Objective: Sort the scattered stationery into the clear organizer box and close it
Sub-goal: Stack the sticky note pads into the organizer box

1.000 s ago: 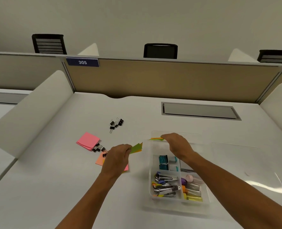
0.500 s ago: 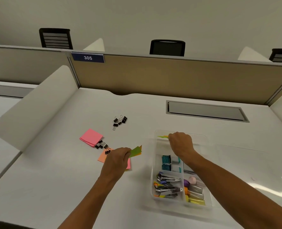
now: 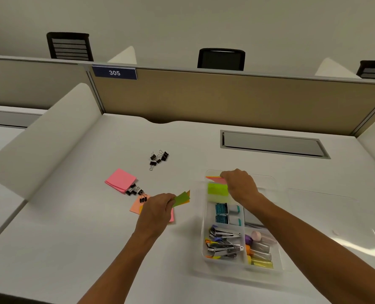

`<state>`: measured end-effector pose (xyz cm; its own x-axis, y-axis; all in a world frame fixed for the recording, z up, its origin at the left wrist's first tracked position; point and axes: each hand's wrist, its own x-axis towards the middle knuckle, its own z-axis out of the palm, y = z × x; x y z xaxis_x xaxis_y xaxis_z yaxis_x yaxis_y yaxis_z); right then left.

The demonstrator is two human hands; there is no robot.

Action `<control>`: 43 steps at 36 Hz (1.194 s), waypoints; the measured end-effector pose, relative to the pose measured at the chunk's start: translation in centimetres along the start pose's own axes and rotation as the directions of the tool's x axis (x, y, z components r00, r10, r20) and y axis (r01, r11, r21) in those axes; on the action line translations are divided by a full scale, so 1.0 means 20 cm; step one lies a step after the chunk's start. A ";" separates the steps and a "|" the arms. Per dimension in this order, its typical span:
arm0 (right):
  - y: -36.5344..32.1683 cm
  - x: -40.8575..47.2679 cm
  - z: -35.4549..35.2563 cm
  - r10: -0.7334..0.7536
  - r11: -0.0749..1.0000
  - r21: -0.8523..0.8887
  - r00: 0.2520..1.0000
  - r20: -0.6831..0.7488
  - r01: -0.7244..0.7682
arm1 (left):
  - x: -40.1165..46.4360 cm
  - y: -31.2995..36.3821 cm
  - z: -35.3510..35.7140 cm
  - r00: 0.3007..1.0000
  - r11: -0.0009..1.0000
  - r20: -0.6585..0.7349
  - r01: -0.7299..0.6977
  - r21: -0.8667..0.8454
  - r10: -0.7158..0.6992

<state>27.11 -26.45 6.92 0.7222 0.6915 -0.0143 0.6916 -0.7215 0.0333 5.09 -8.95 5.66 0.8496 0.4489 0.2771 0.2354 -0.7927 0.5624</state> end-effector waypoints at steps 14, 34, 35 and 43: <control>0.15 -0.02 0.19 -0.167 0.986 0.068 0.940 0.298 0.154 | 0.03 0.07 0.00 0.998 0.999 -0.035 -0.050 -0.015 0.050; -0.02 -0.17 -0.01 0.114 0.538 0.823 0.983 0.144 -0.183 | 0.17 0.25 0.07 0.967 0.972 -0.099 -0.233 0.026 0.235; -0.03 -0.18 -0.04 0.131 0.449 0.860 0.970 0.204 -0.241 | 0.17 0.27 0.08 0.957 0.962 -0.106 -0.268 0.049 0.272; -0.02 -0.22 -0.09 0.140 -0.076 0.906 0.895 0.424 -0.417 | 0.16 0.33 0.18 0.893 0.891 -0.071 -0.431 0.142 0.444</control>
<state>23.68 -29.17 8.85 0.7484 0.5034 -0.4319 -0.3422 -0.2647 -0.9016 11.02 -14.34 7.48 0.8298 0.0787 0.5525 -0.0894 -0.9584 0.2709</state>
